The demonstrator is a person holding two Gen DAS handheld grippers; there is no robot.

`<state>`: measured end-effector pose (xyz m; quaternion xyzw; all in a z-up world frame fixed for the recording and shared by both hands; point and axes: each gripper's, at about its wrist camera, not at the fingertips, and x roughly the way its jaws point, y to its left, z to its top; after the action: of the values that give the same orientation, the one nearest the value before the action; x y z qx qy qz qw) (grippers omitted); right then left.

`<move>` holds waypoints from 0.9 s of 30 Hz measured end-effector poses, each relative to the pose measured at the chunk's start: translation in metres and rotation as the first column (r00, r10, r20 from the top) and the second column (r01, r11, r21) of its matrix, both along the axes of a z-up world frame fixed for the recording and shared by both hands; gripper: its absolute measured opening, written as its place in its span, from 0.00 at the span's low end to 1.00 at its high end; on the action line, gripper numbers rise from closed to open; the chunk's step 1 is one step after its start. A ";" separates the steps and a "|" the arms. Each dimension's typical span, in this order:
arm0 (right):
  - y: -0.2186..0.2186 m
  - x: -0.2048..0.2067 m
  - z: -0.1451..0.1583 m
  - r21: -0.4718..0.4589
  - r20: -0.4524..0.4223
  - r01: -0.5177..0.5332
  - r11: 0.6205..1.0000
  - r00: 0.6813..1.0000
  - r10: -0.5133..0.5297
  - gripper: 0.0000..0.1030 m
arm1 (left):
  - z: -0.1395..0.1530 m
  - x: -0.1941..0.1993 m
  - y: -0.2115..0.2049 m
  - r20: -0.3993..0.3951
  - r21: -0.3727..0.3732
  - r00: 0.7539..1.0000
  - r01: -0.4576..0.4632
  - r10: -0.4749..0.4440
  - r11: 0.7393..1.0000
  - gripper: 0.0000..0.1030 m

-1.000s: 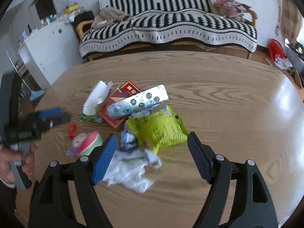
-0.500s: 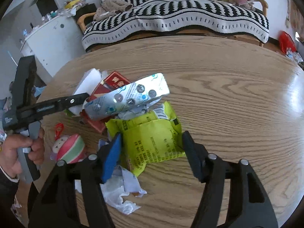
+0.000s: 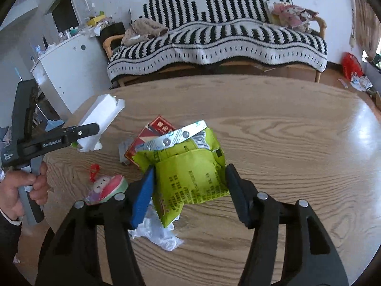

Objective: Collect trash
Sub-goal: 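Grasp the white paper box with the left tool while the right tool grasps the yellow-green snack bag, then carry both items over the black bin and open both tools to drop them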

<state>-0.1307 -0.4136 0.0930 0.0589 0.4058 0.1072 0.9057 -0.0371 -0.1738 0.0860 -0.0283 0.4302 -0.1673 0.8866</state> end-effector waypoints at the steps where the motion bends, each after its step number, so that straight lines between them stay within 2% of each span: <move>1: -0.004 -0.003 0.005 -0.001 0.011 0.010 1.000 1.000 -0.010 0.57 | 0.005 -0.005 -0.001 0.006 -0.003 1.000 0.004 -0.004 1.000 0.36; 7: -0.043 -0.040 0.032 -0.004 0.061 0.074 0.997 0.995 -0.074 0.57 | 0.027 -0.037 -0.038 0.044 -0.006 0.995 0.087 -0.086 0.996 0.36; 10: -0.075 -0.067 0.041 -0.016 0.078 0.134 0.991 0.988 -0.133 0.57 | 0.036 -0.058 -0.081 0.060 -0.006 0.982 0.178 -0.177 0.984 0.36; 13: -0.115 -0.103 0.043 -0.030 0.085 0.213 0.977 0.974 -0.210 0.57 | 0.038 -0.082 -0.130 0.063 -0.014 0.959 0.279 -0.278 0.960 0.36; 16: -0.152 -0.140 0.042 -0.044 0.087 0.291 0.956 0.954 -0.286 0.57 | 0.034 -0.107 -0.187 0.056 -0.026 0.922 0.384 -0.382 0.923 0.36; 19: -0.200 -0.192 0.039 -0.053 0.081 0.394 0.917 0.917 -0.390 0.58 | 0.027 -0.135 -0.243 0.044 -0.052 0.878 0.478 -0.477 0.877 0.36; 23: -0.247 -0.253 0.026 -0.075 0.068 0.503 0.861 0.864 -0.499 0.58 | 0.016 -0.175 -0.311 0.030 -0.091 0.802 0.596 -0.596 0.797 0.36; 27: -0.291 -0.314 0.008 -0.066 0.037 0.608 0.792 0.794 -0.607 0.58 | 0.002 -0.217 -0.369 0.012 -0.115 0.720 0.690 -0.694 0.714 0.36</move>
<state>-0.4448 -0.7043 0.1005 0.1513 0.3629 -0.2038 0.8966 -0.2538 -0.5431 0.0876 0.0826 0.4137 -0.5099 0.7497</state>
